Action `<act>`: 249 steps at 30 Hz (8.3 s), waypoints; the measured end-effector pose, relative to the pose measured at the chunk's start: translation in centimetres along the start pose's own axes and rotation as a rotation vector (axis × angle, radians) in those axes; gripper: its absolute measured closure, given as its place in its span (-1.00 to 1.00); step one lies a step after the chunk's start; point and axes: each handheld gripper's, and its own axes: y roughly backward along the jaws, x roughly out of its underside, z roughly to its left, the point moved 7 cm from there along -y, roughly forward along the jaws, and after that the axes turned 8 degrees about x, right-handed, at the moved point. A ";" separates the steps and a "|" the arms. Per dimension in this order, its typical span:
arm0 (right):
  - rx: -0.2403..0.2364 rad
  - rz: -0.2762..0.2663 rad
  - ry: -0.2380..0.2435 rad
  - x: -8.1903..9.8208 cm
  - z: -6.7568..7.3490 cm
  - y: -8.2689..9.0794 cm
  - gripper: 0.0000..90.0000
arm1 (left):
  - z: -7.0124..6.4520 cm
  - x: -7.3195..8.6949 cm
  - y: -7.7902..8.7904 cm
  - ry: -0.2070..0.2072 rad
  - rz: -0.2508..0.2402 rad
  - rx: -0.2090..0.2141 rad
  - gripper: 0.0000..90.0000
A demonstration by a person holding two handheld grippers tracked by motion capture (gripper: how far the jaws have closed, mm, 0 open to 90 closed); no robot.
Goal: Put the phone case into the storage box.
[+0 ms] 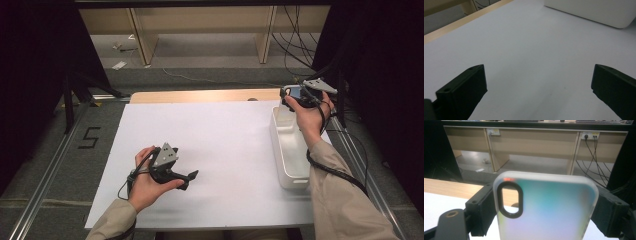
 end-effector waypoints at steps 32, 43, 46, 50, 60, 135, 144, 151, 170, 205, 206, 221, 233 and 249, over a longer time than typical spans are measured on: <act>0.006 0.032 0.019 1.1 0.2 -0.9 -0.60 | 0.0 0.0 0.0 0.001 -0.001 0.001 -1.00; 0.008 0.046 0.013 1.4 0.1 -1.2 -0.60 | 0.0 0.0 0.0 0.000 -0.001 0.001 -1.00; 0.007 0.049 0.014 1.5 0.1 -1.3 -0.60 | 0.0 0.0 0.0 0.001 -0.003 0.000 -1.00; 0.007 0.055 0.016 1.6 0.2 -1.5 -0.60 | 0.1 0.0 0.0 0.001 -0.004 -0.001 -1.00; 0.006 0.076 0.017 2.1 0.2 -1.8 -0.60 | 0.0 0.0 0.0 0.001 -0.004 -0.001 -1.00; -0.002 0.170 0.017 4.8 0.6 -3.1 -0.84 | 0.0 -0.1 0.0 -0.001 -0.004 0.001 -1.00; 0.010 0.164 0.002 4.4 0.1 -2.9 -0.94 | 0.0 -0.1 0.0 -0.001 -0.004 0.001 -1.00; 0.005 0.147 -0.024 3.8 -0.2 -2.6 -0.94 | 0.0 -0.1 0.0 -0.001 -0.005 0.001 -1.00; -0.004 0.105 -0.018 2.1 0.1 -1.0 -0.92 | 0.0 -0.1 0.1 0.002 -0.007 -0.003 -1.00; -0.167 0.061 0.052 1.7 3.7 5.0 -0.76 | -0.1 -0.4 0.2 0.001 -0.017 -0.004 -1.00; -0.178 0.065 0.054 1.8 3.9 5.2 -0.75 | 0.0 -0.4 0.2 0.001 -0.017 -0.004 -1.00; -0.325 0.086 0.098 2.6 6.9 8.2 -0.68 | -0.1 -0.4 0.2 0.001 -0.020 -0.004 -1.00; -0.415 0.093 0.149 3.0 8.7 10.3 -0.66 | -0.1 -0.4 0.2 0.002 -0.020 -0.002 -1.00; -0.487 0.111 0.176 3.7 9.9 12.0 -0.65 | -0.2 -0.5 0.2 0.002 -0.024 -0.005 -1.00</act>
